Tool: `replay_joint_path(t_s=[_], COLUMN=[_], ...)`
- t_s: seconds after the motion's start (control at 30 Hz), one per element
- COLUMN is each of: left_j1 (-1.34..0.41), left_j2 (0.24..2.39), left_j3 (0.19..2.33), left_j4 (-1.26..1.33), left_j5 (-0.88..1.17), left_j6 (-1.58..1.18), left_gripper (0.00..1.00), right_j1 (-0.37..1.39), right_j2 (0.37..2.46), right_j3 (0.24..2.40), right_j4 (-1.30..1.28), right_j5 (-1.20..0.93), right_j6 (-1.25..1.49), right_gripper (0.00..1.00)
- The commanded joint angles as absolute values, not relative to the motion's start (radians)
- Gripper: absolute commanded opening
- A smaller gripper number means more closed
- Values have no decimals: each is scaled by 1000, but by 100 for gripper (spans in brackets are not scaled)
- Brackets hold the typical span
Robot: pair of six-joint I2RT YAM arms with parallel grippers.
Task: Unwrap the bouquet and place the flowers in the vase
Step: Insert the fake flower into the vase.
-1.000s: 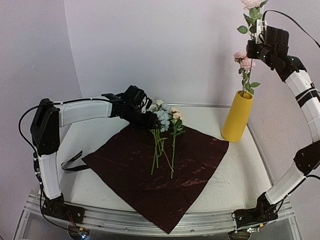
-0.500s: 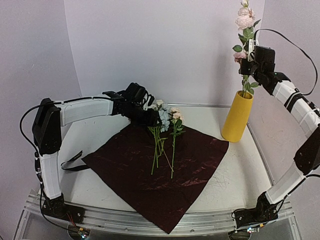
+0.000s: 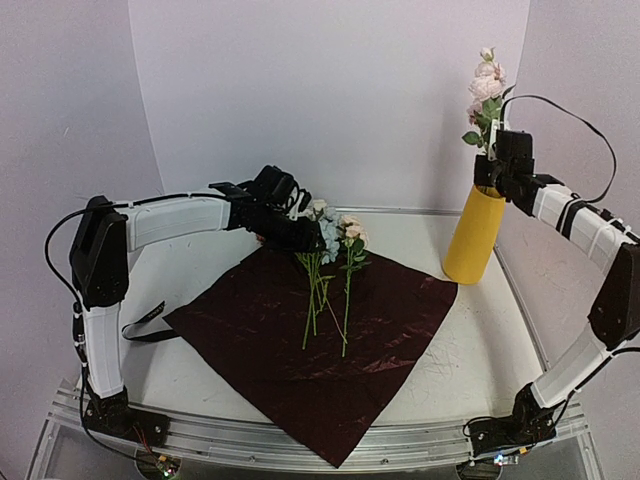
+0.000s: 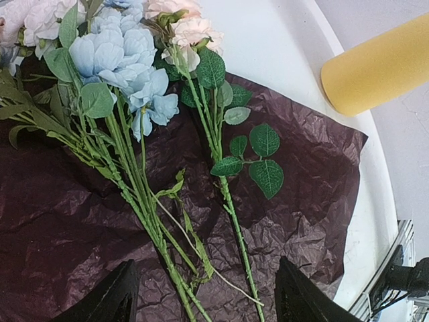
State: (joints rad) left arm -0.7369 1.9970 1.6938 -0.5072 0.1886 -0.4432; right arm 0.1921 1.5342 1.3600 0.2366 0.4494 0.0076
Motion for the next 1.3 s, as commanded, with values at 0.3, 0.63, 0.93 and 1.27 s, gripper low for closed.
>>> replay_joint_path(t_s=[0.3,0.63,0.93,1.27], left_j1=[-728,-728,-728,-729], left_j2=[2034,2047,2063,2081], left_j3=[1771,1783,1797,1807], left_j4=[-513,-515,-516,-516], left_j5=[213,215,225,236], left_j6=[-429,-428,-434,-446], left_gripper=[70,70,70,70], right_j1=[189,191,194,391], right_j2=[1399,1305,1331,1427], right_j3=[1237,1238,1278,1222], right_j4=[238,102,2,2], right_j5=[409,169,-228,-275], right_j6=[162,240,292,416], right_gripper=[47,73,73,71])
